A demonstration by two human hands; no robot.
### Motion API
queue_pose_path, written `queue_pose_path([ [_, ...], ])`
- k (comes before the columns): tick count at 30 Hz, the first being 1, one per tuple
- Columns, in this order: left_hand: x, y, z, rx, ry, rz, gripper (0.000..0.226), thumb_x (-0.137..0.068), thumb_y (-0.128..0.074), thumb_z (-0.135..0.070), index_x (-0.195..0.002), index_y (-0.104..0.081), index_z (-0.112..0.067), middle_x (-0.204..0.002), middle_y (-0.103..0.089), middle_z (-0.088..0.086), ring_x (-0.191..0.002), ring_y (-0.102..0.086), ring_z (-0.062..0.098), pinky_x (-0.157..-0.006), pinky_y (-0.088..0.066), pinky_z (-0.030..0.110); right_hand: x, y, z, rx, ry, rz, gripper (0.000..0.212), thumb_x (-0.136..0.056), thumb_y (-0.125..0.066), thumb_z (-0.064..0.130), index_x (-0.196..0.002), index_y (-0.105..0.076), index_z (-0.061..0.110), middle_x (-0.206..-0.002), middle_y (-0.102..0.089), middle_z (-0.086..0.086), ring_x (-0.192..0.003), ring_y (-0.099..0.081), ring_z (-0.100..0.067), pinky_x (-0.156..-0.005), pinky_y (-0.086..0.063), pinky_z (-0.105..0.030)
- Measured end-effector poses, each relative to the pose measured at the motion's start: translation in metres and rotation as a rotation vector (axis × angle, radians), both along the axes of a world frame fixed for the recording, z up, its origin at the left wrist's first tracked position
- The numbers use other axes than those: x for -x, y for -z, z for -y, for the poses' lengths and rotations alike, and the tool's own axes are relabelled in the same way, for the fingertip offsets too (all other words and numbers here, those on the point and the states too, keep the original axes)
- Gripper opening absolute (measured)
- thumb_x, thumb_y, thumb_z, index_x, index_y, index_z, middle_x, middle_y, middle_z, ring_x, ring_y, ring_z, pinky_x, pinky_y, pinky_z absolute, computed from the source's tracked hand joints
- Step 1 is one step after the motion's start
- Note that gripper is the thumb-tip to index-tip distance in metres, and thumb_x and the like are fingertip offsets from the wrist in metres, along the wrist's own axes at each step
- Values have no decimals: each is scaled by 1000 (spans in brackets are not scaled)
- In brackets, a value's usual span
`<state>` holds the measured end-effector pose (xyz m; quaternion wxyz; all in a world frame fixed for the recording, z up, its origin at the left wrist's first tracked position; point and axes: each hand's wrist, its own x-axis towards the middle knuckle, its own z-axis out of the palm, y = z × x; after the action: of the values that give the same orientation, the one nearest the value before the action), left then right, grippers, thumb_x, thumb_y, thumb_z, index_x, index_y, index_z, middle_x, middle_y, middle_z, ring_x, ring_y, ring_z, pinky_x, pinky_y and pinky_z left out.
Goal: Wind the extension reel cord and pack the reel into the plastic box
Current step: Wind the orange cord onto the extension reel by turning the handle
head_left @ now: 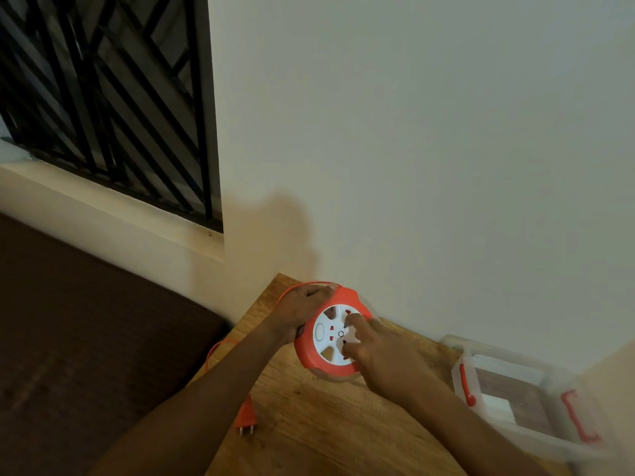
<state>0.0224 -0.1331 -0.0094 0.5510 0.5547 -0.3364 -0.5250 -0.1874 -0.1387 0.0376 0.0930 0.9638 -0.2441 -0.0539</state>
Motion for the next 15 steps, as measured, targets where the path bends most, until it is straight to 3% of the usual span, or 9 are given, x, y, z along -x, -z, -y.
queue_pose_path([
  [4, 3, -1, 1, -14, 76, 56, 33, -95, -69, -50, -116, -77, -26, -104, -82, 5, -92, -80, 31, -77, -65, 42, 0, -4, 5, -10, -146, -74, 54, -81, -80, 19, -129, -58, 33, -161, -26, -8, -131, -48, -36, -85, -58, -52],
  [9, 1, -3, 0, 0, 150, 77, 30, -96, -69, -47, -111, -79, -24, -104, -82, 7, -88, -79, 28, -72, -63, 37, -2, -11, 2, 1, -158, -153, 67, -89, -72, 21, -141, -37, 44, -163, -16, -11, -127, -50, -41, -85, -57, -51],
  [15, 7, -1, -2, 7, 218, 140, 30, -97, -68, -46, -102, -81, -20, -96, -81, 10, -80, -76, 23, -73, -63, 35, -21, -7, -16, 81, -96, -329, 66, -94, -64, 21, -148, -31, 40, -160, -15, -23, -127, -47, -45, -101, -41, -60],
])
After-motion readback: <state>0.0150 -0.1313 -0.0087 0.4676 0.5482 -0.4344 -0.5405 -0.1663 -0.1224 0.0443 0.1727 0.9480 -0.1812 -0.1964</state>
